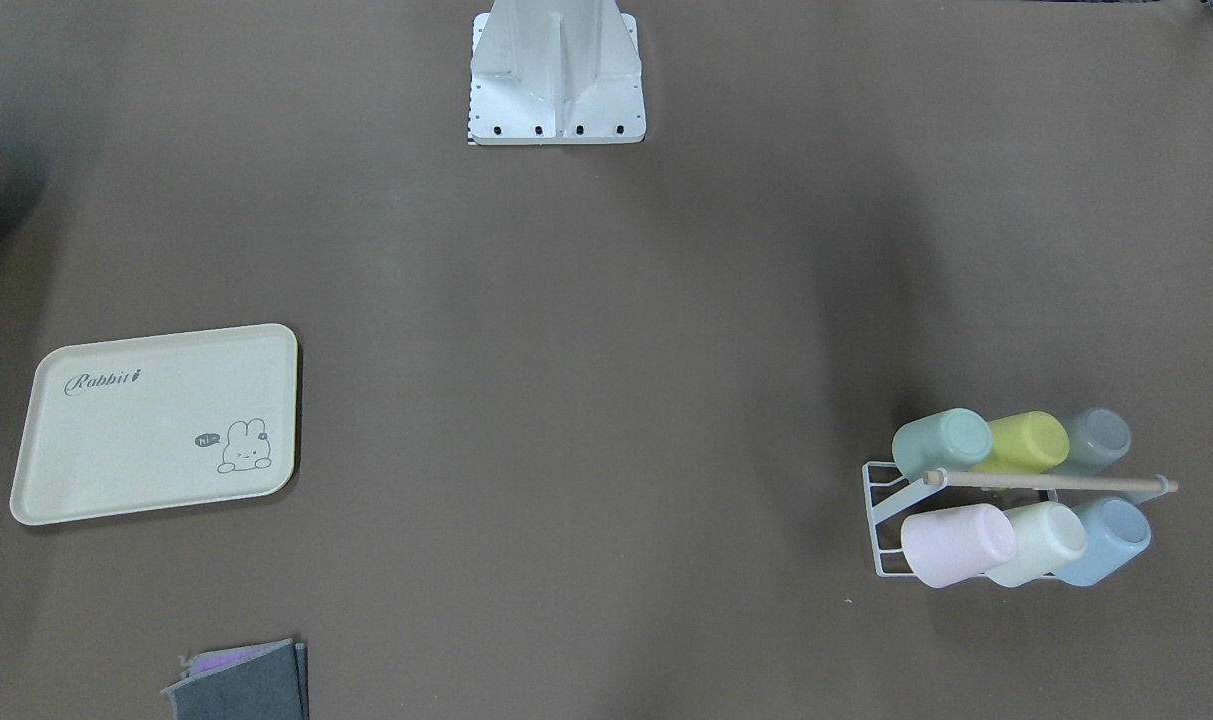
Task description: Pick up and place green cup on tray
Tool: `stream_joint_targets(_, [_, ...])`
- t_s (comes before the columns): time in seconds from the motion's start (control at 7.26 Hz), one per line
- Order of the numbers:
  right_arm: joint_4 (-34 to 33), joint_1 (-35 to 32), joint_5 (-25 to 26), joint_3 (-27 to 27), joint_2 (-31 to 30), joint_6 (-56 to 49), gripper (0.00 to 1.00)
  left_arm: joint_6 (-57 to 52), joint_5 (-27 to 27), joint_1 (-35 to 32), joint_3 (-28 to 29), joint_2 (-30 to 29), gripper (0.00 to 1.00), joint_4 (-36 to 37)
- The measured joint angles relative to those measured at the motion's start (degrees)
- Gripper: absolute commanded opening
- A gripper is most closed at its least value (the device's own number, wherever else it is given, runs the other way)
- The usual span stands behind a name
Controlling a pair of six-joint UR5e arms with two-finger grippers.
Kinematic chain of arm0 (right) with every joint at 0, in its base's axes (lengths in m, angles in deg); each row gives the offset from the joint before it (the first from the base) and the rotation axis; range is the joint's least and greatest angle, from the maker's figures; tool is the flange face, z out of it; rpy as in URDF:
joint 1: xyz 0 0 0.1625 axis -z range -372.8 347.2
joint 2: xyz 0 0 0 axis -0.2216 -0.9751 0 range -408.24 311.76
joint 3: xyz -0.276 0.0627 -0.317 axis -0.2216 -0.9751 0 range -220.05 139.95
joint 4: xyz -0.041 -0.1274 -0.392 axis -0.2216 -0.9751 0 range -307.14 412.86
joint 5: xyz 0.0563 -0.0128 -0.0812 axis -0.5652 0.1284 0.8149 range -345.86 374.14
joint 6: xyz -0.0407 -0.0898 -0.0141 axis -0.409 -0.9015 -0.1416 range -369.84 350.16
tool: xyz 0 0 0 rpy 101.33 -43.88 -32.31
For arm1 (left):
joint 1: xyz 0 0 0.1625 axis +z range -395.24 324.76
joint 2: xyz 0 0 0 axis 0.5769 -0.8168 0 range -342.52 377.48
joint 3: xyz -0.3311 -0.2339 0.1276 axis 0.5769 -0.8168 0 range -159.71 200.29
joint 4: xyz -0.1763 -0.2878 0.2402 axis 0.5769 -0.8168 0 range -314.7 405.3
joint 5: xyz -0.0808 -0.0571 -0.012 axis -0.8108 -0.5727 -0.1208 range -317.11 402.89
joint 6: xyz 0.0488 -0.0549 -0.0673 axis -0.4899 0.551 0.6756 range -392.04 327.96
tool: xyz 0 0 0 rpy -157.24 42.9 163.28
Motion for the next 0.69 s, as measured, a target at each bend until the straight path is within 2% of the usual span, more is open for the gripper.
stream_joint_targets(0.28, [1.09,-0.45,-0.71,-0.39,0.18,0.22,0.98,0.00,0.16,-0.05,-3.22,-1.83,0.99,6.30])
stream_joint_targets(0.69, [1.66,1.66,-6.25,-8.55,7.95,3.64,0.97,0.12,0.19,1.05,-14.84,-2.78,0.99,13.12])
